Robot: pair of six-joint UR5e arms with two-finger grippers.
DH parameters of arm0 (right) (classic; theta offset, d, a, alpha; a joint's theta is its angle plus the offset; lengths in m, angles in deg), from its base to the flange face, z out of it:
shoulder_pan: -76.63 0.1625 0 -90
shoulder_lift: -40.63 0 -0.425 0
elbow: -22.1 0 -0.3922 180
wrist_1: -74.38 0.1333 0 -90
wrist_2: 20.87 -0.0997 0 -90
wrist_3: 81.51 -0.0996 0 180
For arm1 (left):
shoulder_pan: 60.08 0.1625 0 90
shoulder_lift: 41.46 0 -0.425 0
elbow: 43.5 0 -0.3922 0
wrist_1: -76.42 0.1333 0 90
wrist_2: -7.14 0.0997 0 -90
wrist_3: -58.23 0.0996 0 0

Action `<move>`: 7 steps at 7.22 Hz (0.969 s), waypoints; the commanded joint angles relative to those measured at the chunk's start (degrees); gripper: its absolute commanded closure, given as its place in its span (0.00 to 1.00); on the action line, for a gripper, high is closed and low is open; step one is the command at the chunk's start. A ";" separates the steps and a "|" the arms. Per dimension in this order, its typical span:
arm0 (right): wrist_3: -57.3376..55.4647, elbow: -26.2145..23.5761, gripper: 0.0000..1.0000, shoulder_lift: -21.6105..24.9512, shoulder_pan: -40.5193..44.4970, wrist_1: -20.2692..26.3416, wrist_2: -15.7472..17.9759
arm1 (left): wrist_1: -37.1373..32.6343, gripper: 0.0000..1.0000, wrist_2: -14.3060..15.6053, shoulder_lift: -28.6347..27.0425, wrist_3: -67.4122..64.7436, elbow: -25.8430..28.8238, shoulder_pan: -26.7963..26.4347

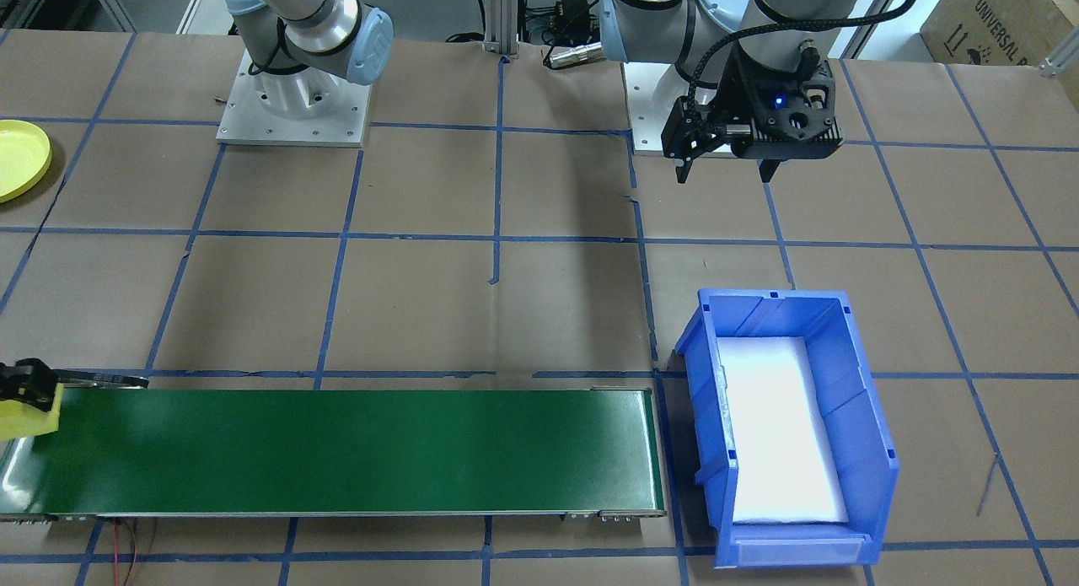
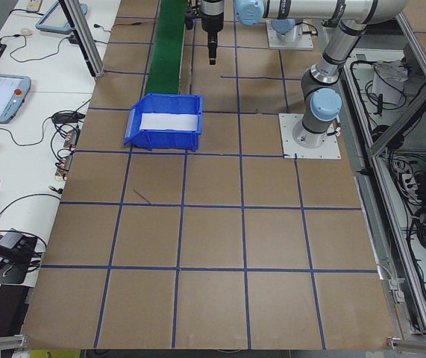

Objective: Move block left to right into plate

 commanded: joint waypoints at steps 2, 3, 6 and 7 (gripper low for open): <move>20.20 -12.22 0.65 7.65 -28.90 0.35 -1.48 | -0.06 0.00 0.00 0.00 -0.07 -0.06 -0.07; 27.41 -15.40 0.64 8.45 -36.73 -0.44 -1.14 | -0.06 0.00 0.00 0.00 0.02 0.03 0.01; 36.44 -17.98 0.46 8.11 -41.73 -3.44 -1.13 | 0.03 0.00 0.00 0.00 0.02 0.03 0.01; 36.63 -18.42 0.28 8.02 -41.73 -3.44 -1.66 | -0.06 0.00 0.00 0.00 0.02 -0.06 -0.07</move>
